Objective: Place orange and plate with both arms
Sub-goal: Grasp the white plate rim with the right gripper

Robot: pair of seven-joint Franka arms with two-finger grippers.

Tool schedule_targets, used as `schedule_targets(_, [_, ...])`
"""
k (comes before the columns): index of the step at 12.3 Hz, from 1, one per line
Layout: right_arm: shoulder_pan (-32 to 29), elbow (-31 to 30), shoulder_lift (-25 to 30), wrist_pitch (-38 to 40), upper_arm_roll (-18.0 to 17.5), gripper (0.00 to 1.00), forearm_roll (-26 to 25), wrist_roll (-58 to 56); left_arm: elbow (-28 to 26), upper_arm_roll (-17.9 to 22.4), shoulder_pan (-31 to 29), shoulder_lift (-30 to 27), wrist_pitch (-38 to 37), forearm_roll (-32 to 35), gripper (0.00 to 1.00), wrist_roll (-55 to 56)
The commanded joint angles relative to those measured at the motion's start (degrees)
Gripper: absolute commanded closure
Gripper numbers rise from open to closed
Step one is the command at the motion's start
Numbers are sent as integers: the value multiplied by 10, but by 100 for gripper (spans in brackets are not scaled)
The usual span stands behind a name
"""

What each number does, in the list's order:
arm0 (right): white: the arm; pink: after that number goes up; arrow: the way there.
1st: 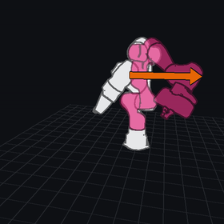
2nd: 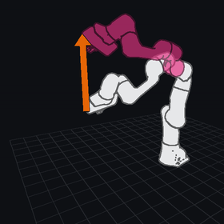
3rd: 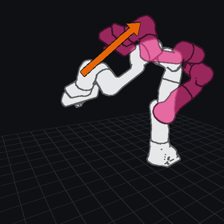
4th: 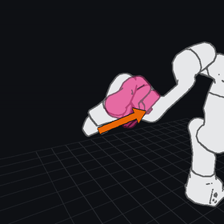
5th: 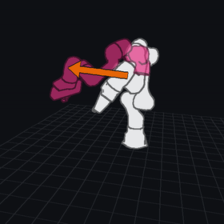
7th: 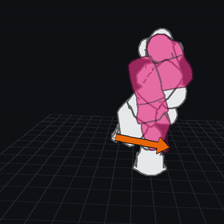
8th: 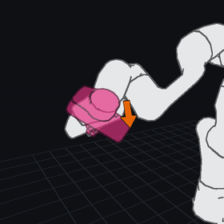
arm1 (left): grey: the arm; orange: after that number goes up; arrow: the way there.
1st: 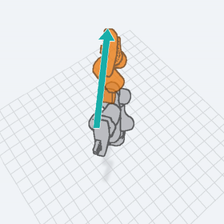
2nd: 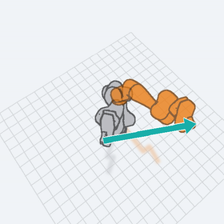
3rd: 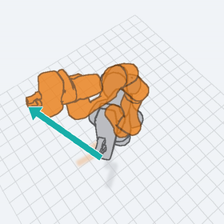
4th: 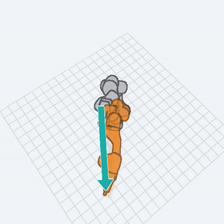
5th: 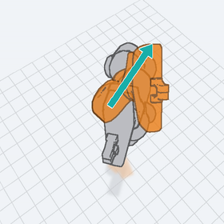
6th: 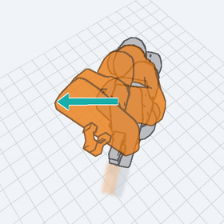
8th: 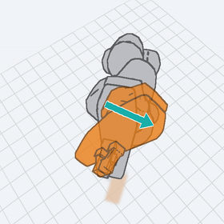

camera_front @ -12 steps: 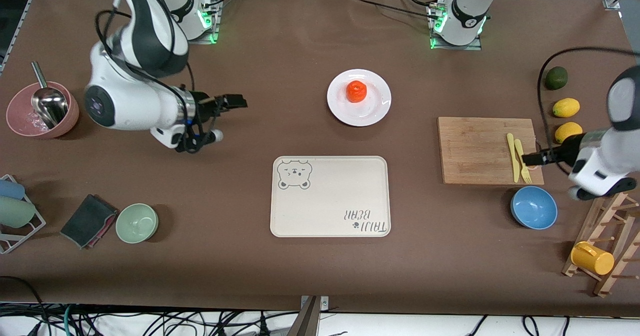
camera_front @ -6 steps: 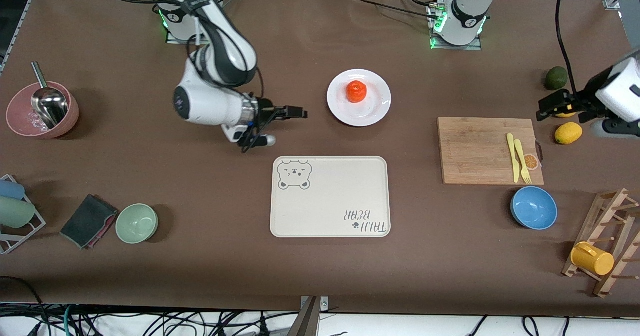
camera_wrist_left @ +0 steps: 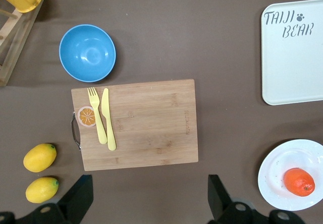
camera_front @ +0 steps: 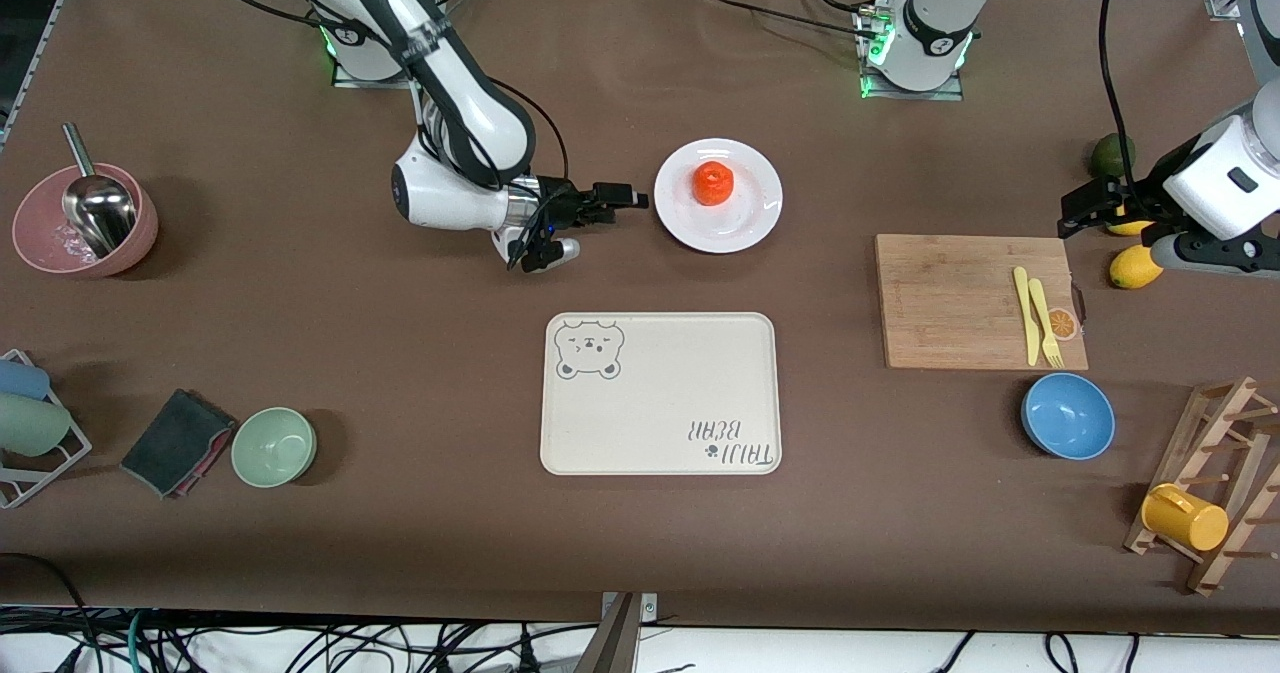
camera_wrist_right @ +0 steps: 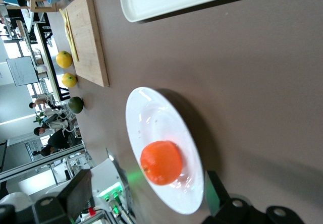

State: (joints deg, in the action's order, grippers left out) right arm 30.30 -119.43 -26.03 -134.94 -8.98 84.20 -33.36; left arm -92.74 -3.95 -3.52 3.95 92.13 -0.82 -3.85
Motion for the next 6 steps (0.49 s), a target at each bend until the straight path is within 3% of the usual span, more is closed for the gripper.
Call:
schedule_targets(1, [54,31,-53,-101,-9,1,62,-51,-4,4,0,-7,6,3,0,-5])
schedule_targets(6, [75,29,-64,-105,-16,18,110,-104,-3,5,-2,-7,5,3,0,-6])
